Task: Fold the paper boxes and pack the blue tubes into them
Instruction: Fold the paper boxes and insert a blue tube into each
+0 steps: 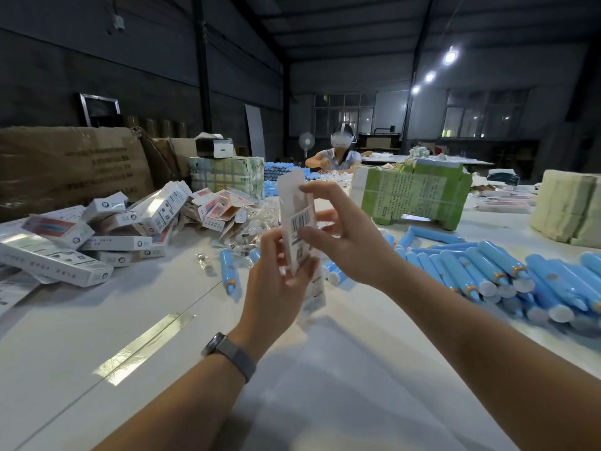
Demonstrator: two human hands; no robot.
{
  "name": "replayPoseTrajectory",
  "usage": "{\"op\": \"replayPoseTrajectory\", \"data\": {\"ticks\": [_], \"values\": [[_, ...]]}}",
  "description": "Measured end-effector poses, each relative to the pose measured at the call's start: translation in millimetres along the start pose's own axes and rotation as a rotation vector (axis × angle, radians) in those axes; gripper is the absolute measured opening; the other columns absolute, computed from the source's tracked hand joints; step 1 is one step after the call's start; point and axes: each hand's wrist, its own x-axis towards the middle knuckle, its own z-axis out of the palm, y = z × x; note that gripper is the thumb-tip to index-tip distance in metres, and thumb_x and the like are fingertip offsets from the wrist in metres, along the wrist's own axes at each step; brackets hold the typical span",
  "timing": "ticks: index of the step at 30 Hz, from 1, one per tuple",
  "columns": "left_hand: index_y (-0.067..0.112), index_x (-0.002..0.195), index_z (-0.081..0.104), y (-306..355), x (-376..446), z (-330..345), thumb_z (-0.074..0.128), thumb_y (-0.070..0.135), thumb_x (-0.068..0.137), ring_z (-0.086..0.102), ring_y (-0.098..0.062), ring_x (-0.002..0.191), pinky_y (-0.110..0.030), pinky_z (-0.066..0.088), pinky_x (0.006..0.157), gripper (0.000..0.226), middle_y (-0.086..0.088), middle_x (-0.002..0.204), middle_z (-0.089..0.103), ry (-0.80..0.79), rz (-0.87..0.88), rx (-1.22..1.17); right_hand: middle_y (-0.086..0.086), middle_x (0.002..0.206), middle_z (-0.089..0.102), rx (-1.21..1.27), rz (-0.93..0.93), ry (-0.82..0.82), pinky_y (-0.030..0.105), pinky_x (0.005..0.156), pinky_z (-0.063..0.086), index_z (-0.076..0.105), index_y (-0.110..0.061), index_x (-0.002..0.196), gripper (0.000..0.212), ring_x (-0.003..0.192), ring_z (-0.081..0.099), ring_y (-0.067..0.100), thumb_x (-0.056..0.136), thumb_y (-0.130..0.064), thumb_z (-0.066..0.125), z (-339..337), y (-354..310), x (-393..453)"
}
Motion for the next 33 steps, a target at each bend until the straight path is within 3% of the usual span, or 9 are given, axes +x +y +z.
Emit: {"op": "replayPoseTrajectory", "data": {"ticks": [3,5,7,9,14,20,30,33], "values": [[0.041,0.116,0.037,3,-3,2,0.068,0.031,0.087,0.067,-0.002,0.098,-0.032,0.061,0.075,0.043,0.027,0.109,0.063,-0.112,-0.033,-0.057,-0.008,0.114,0.06,0.137,0.057,0.04,0.038,0.075,0.061,0.042,-0.044,0.121,0.056,0.085,0.07,0.018,0.089,-0.008,0.069,-2,2,-3],[0.04,0.131,0.03,8,-3,1,0.063,0.03,0.094,0.065,-0.001,0.102,-0.036,0.062,0.079,0.051,0.028,0.11,0.061,-0.135,-0.026,-0.093,-0.007,0.109,0.062,0.168,0.076,0.099,0.04,0.073,0.061,0.042,-0.041,0.122,0.057,0.083,0.071,0.022,0.087,-0.006,0.071,-5,6,-7],[0.048,0.143,0.019,14,-3,-3,0.049,0.037,0.099,0.066,-0.006,0.103,-0.034,0.061,0.08,0.054,0.024,0.113,0.061,-0.133,0.032,-0.114,-0.012,0.105,0.064,0.213,0.088,0.153,0.033,0.068,0.06,0.044,-0.037,0.118,0.052,0.081,0.07,0.018,0.085,-0.008,0.072,-6,10,-12],[0.059,0.141,0.017,21,-3,-5,0.04,0.037,0.101,0.067,-0.005,0.101,-0.029,0.06,0.078,0.051,0.027,0.112,0.061,-0.116,0.093,-0.095,-0.014,0.103,0.066,0.235,0.097,0.186,0.024,0.061,0.056,0.047,-0.037,0.112,0.045,0.079,0.069,0.017,0.086,-0.011,0.072,-5,12,-17],[0.051,0.142,0.023,27,-2,-7,0.04,0.033,0.101,0.071,-0.006,0.093,-0.027,0.061,0.072,0.047,0.032,0.113,0.063,-0.077,0.146,-0.027,0.004,0.105,0.067,0.284,0.073,0.206,0.024,0.054,0.053,0.055,-0.032,0.106,0.035,0.075,0.068,0.032,0.087,-0.007,0.071,0,12,-21],[0.048,0.123,0.042,29,1,-8,0.047,0.042,0.097,0.07,-0.015,0.084,-0.043,0.061,0.065,0.027,0.02,0.106,0.064,-0.081,0.116,-0.017,0.004,0.109,0.069,0.325,0.078,0.165,0.04,0.062,0.059,0.053,-0.025,0.115,0.035,0.078,0.071,0.029,0.091,-0.003,0.065,-3,14,-27],[0.053,0.116,0.045,34,0,-9,0.05,0.036,0.096,0.068,-0.022,0.078,-0.052,0.058,0.064,0.026,0.008,0.094,0.065,-0.096,0.117,-0.028,0.001,0.101,0.071,0.331,0.074,0.09,0.039,0.068,0.057,0.063,-0.024,0.105,0.023,0.075,0.067,0.018,0.09,-0.007,0.064,-10,15,-30],[0.047,0.115,0.046,36,-1,-8,0.051,0.035,0.096,0.066,-0.021,0.072,-0.049,0.058,0.06,0.023,0.011,0.09,0.065,-0.108,0.137,-0.033,-0.006,0.093,0.073,0.304,0.073,0.071,0.031,0.07,0.055,0.065,-0.023,0.099,0.018,0.077,0.066,0.013,0.084,-0.014,0.067,-16,13,-29]]}}
